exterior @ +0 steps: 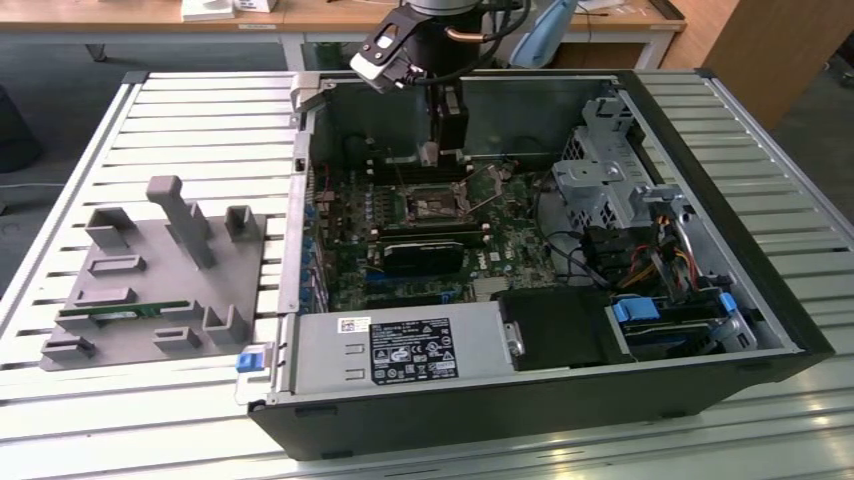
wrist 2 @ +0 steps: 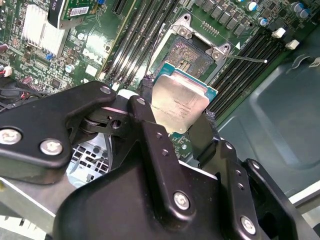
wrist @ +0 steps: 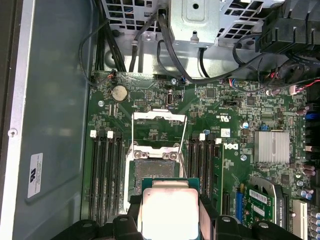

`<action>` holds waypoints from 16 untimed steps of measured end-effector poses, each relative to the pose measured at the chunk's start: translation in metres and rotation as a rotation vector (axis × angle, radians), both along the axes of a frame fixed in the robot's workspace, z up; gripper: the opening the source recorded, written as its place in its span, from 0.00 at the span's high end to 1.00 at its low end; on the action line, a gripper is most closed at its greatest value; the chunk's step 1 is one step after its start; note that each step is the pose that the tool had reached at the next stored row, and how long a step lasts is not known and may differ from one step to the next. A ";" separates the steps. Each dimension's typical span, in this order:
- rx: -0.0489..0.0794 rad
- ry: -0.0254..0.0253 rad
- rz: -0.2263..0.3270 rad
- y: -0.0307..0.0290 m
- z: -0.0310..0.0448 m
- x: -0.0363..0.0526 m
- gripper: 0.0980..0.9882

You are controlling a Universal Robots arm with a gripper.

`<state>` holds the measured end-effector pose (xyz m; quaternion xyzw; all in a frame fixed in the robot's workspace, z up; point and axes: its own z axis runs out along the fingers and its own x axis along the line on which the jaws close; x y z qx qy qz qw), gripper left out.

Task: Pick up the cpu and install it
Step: 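Place the cpu into insertion slot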

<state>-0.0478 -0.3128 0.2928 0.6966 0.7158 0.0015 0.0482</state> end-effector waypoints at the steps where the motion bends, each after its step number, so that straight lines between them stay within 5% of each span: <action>1: 0.000 0.0000 0.000 0.0000 0.0000 0.0000 0.51; 16: -0.006 -0.0002 0.000 0.0000 -0.0068 0.0000 0.51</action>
